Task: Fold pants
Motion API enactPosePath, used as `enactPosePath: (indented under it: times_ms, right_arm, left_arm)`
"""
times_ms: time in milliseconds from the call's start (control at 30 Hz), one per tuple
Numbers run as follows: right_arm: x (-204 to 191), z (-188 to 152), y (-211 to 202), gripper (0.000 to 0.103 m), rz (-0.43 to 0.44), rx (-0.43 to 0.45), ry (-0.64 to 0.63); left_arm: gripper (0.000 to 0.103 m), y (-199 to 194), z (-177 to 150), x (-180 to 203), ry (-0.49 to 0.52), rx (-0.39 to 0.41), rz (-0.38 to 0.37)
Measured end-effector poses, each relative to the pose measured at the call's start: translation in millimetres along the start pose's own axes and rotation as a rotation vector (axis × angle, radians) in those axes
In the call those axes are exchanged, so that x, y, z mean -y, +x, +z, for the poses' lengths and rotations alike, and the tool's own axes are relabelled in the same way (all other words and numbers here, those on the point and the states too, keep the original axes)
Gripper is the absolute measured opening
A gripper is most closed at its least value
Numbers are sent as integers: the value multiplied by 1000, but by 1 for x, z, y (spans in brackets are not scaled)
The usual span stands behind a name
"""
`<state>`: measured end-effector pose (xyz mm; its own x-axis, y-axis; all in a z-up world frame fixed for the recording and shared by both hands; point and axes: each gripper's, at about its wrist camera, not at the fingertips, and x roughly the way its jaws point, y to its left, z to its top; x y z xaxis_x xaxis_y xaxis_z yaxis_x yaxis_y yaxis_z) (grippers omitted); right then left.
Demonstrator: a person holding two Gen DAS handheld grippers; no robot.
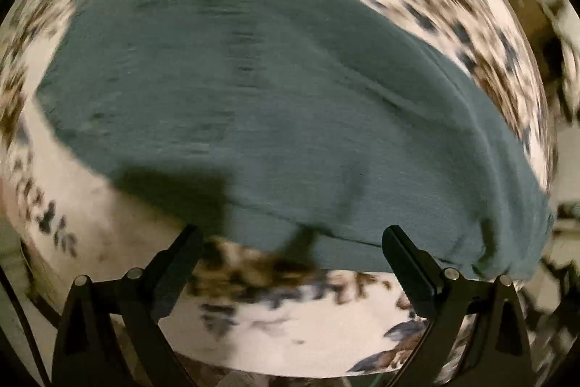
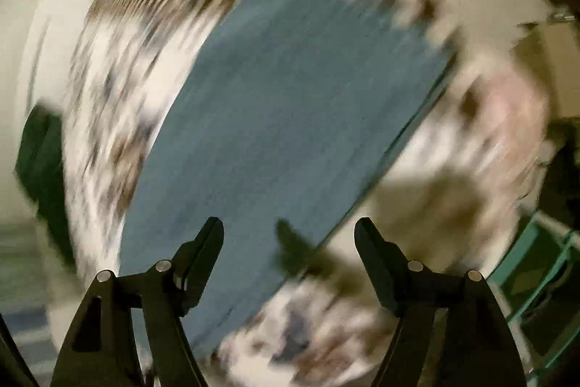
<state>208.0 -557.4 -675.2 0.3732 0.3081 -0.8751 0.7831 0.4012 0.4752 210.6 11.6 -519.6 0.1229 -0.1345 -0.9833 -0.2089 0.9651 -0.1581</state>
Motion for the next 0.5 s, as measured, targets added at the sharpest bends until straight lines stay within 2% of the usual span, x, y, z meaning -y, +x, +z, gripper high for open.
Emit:
enactPosePath:
  times_ms: [133,300,367,400,467,500]
  right_arm:
    - [-50,-75,59,76,105,-195,-52]
    - [-70,-112,106,73,155,-221,19]
    - [-69,-119,120,72,145,-222,56]
    - [-68,-120,127,68,129,-226,71]
    - [-69,-124,134,44,132,-210,89]
    - [-70,-124,134,40,118,-191,83]
  left_arm:
    - [101,-17,13,-68,-167,32,11]
    - [101,-17,39,-130,-299,82,67]
    - [101,-11,52,-148,-333,82,40]
    - [101,-6,57,-156,-353,75,36]
    - [101,0,66,-165,-382,72,13]
    - [101,3,69,-169,-402,73,7]
